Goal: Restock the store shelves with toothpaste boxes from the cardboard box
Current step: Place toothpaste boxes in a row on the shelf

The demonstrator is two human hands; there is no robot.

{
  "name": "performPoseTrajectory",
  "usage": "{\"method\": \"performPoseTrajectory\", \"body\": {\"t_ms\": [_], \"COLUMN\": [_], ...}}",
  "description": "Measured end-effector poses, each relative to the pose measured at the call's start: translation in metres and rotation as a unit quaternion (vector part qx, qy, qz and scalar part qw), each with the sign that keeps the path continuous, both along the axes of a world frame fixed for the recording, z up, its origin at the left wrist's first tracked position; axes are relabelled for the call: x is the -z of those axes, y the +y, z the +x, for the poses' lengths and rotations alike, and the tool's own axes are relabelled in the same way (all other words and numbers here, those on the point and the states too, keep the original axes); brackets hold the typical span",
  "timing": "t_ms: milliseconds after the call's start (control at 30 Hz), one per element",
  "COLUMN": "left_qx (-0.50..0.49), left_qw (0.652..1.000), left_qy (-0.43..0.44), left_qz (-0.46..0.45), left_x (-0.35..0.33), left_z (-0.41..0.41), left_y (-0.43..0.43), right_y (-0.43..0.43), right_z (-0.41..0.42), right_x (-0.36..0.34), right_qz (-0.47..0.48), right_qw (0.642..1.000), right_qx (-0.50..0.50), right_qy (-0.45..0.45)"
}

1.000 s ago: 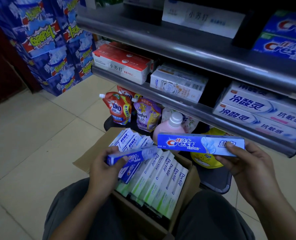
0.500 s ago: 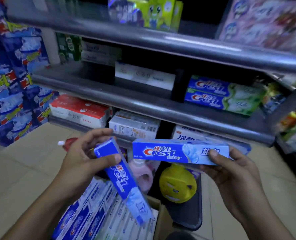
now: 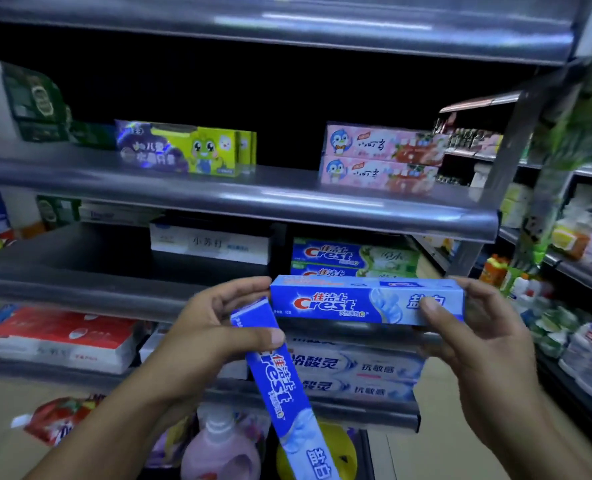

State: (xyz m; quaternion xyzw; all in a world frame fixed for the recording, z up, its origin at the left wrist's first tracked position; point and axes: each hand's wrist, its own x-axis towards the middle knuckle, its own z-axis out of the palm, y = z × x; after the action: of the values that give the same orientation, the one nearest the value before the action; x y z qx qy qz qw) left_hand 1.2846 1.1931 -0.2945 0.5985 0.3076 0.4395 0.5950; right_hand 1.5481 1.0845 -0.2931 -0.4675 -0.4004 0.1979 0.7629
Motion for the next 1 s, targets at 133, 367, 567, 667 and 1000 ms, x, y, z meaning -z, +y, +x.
{"method": "performPoseTrajectory", "body": {"t_ms": [133,367,567,667,1000], "left_qx": [-0.012,-0.018,-0.034,-0.031,-0.097], "left_qw": [0.999,0.996,0.985,0.984,0.990], "left_qy": [0.020,0.054,0.144,0.153,-0.063], "left_qz": [-0.031,-0.075,-0.093,-0.091,-0.078], "left_x": [-0.018,-0.030,-0.036,-0.039,-0.033], "left_z": [0.020,0.045,0.059,0.061,0.032], "left_y": [0.023,0.048,0.056,0.054,0.035], "right_y": [0.020,0.051,0.064,0.061,0.008], "right_z": [0.028,0.051,0.053,0.052,0.016], "right_x": [-0.005,-0.001,0.012,0.013,0.031], "right_qz": [-0.056,-0.115,-0.280,-0.286,-0.048], "right_qw": [0.980,0.933,0.870,0.870,0.898], "right_qx": [0.128,0.199,0.155,0.143,0.227], "right_qy": [-0.142,-0.276,-0.375,-0.375,-0.374]}}
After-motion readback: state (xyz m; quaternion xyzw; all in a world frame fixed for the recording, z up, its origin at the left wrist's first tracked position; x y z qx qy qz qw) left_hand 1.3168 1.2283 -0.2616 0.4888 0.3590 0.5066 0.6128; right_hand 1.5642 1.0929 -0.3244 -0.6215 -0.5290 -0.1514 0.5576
